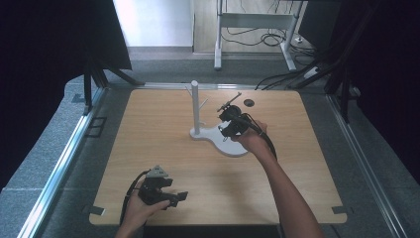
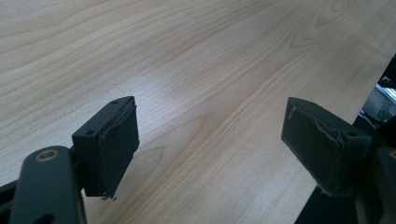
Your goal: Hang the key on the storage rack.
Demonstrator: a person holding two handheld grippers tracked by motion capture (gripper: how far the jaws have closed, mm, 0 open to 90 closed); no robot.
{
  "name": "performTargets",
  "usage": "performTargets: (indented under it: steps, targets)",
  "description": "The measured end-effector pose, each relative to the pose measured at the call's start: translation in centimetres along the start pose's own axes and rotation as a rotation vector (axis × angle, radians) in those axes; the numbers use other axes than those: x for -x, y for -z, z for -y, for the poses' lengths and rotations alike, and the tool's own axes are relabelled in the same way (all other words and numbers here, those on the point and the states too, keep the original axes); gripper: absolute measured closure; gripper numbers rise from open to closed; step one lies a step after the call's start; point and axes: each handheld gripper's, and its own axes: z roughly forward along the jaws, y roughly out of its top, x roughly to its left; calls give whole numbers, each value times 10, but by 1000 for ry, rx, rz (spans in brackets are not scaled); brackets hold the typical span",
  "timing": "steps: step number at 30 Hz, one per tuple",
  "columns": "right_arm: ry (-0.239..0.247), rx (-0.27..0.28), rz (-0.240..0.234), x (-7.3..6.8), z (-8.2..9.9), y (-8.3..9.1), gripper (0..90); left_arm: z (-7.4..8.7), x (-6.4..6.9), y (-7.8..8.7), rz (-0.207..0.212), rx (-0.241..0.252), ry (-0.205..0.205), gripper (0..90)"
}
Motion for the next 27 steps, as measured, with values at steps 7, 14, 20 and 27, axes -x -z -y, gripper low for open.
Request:
performTargets:
  steps: [7,14,20,27]
  targets:
    - [-41,28,5,14,-9,-2,844,0,0,-1,0,-5,-1,193]
    - [-49,38,13,19,-22,-3,844,0,-1,-1,3,-6,1,193]
    - [-56,35,16,22,-30,-7,844,0,-2,0,5,-5,2,193]
    - [-58,21,17,25,-38,-11,844,1,-2,-1,5,-5,6,193]
